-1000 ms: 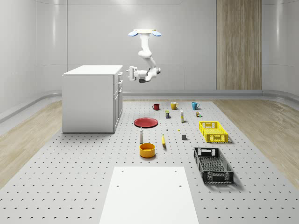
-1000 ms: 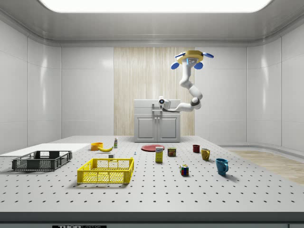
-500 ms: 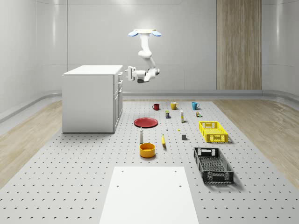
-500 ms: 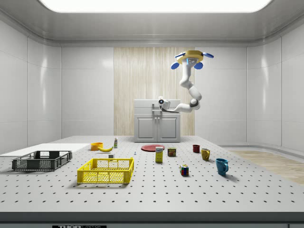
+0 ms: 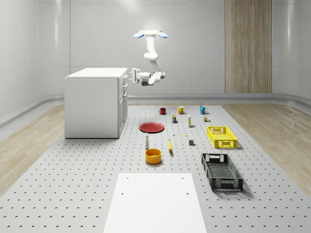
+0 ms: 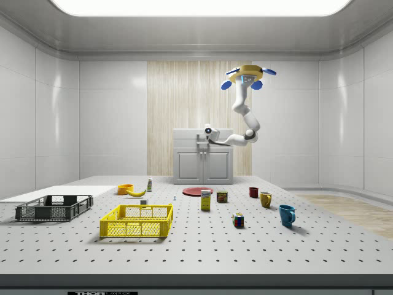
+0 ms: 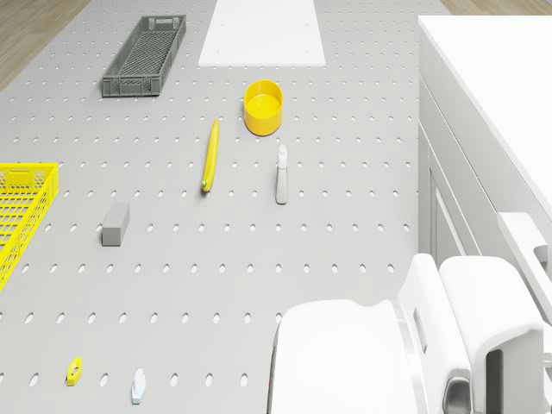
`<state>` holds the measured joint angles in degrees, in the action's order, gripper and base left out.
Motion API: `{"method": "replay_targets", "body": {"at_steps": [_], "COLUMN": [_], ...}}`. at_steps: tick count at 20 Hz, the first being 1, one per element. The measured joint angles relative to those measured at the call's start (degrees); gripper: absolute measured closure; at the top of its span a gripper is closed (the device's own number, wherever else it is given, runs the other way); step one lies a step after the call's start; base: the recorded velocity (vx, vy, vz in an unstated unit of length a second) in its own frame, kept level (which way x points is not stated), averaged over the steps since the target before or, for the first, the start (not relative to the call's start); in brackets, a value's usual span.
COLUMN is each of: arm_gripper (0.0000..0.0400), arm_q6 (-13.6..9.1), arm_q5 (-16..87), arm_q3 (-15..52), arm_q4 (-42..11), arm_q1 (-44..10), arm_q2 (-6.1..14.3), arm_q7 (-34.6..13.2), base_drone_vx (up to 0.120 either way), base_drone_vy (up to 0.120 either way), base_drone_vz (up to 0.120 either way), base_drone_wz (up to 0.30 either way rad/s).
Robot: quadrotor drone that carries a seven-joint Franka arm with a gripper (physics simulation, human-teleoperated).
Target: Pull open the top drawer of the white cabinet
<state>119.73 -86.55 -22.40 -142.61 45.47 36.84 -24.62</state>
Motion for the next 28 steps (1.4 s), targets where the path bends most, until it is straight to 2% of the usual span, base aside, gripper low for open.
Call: {"method": "replay_targets", "body": {"at_steps": [15, 28], "arm_gripper": [0.0095, 0.0095], "arm_q6": [-2.1, -2.1], "arm_q5": [-1.3, -4.4], "arm_q3": [3.5, 7.6], "arm_q4": [0.9, 2.2], "arm_q1": [-4.3, -6.4], "arm_q2": [-1.0, -3.1], "arm_q7": [-0.9, -0.4], "base_drone_vx": [0.000, 0.000], "base_drone_vy": [0.000, 0.000], "base_drone_vz": [0.000, 0.000], "base_drone_wz": [0.000, 0.000]}}
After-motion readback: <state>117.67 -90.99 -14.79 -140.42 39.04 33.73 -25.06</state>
